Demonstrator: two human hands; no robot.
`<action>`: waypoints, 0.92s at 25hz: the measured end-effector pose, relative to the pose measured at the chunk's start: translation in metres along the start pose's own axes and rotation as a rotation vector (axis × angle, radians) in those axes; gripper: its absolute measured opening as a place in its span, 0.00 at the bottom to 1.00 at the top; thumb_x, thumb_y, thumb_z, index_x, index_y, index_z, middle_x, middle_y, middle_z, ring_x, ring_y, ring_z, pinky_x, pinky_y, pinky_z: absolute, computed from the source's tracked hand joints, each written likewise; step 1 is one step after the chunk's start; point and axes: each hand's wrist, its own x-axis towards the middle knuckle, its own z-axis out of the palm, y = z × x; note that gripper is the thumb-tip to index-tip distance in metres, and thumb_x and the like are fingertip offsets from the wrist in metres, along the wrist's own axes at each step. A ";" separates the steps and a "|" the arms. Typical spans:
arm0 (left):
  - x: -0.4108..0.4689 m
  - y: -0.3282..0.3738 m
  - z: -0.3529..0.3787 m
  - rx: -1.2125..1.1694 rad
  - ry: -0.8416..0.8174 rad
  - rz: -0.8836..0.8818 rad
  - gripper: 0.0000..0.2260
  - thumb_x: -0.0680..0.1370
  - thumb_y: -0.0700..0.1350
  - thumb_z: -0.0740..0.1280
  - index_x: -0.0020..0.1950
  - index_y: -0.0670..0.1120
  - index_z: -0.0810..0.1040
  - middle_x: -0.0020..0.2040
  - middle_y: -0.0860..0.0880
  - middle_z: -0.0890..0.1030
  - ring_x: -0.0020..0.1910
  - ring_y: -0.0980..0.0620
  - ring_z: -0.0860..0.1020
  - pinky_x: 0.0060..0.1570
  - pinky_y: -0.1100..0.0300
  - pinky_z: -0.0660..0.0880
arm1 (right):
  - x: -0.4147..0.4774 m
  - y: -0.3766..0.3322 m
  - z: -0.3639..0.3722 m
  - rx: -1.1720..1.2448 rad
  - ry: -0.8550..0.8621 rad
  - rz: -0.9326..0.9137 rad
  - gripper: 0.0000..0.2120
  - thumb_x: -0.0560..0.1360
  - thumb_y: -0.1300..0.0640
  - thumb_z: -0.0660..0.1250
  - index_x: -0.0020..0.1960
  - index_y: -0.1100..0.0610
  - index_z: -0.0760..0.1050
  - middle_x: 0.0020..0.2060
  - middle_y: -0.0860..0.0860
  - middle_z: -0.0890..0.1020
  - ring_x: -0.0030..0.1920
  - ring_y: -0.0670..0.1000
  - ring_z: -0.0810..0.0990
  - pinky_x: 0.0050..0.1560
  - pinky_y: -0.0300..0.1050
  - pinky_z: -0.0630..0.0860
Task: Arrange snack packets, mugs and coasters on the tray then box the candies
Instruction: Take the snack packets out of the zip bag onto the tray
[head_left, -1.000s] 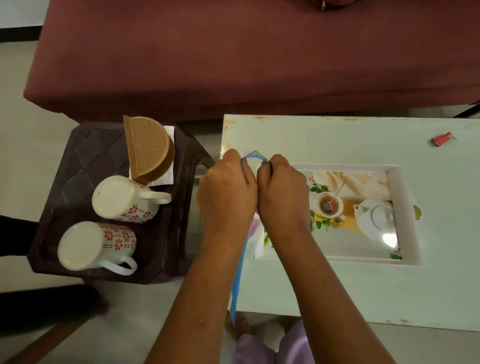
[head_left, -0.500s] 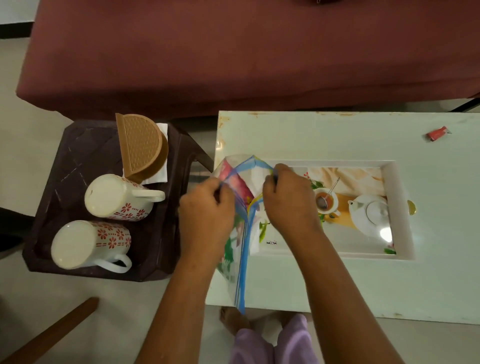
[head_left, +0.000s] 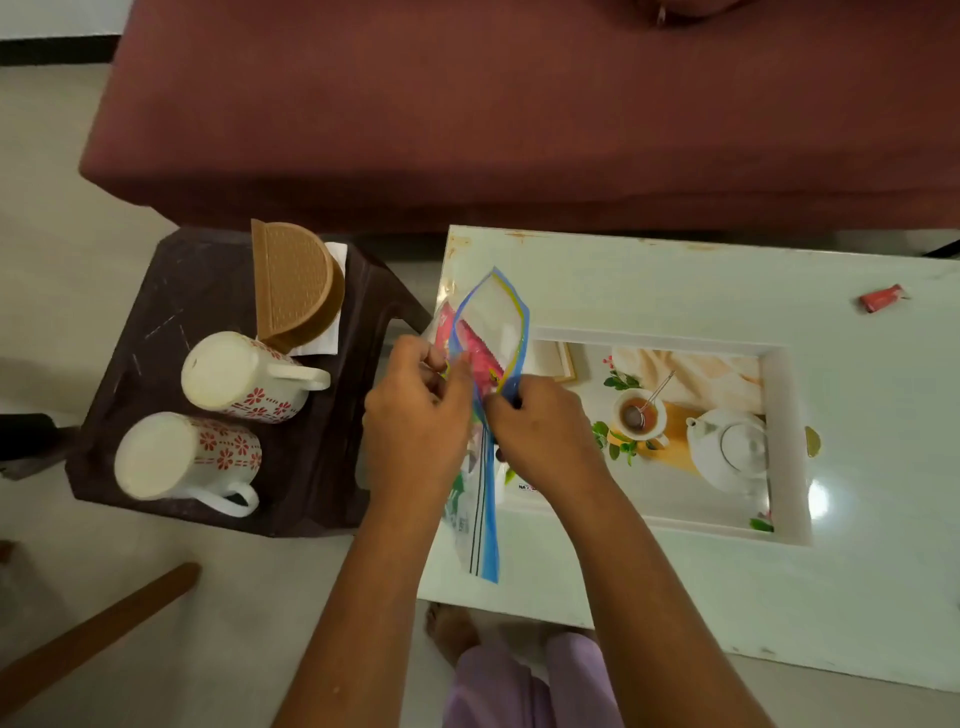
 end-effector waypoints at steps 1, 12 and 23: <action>-0.003 0.000 0.003 0.063 -0.051 -0.035 0.12 0.76 0.55 0.64 0.43 0.45 0.73 0.37 0.49 0.79 0.37 0.51 0.79 0.36 0.56 0.77 | 0.004 -0.003 -0.004 -0.015 -0.006 -0.047 0.14 0.75 0.51 0.59 0.32 0.51 0.67 0.35 0.54 0.80 0.39 0.57 0.82 0.41 0.52 0.79; -0.005 0.014 -0.002 0.089 0.240 -0.148 0.14 0.79 0.49 0.58 0.39 0.42 0.71 0.34 0.48 0.73 0.32 0.51 0.71 0.31 0.57 0.62 | 0.017 0.018 -0.039 -0.033 -0.068 0.117 0.26 0.67 0.32 0.62 0.41 0.57 0.74 0.37 0.55 0.83 0.39 0.56 0.83 0.46 0.55 0.81; -0.021 -0.019 -0.023 0.261 0.091 -0.332 0.15 0.77 0.54 0.58 0.48 0.44 0.78 0.46 0.43 0.81 0.42 0.39 0.80 0.45 0.49 0.76 | 0.023 0.027 -0.048 -0.054 0.156 0.068 0.10 0.73 0.54 0.62 0.33 0.55 0.69 0.39 0.60 0.82 0.43 0.62 0.82 0.47 0.56 0.79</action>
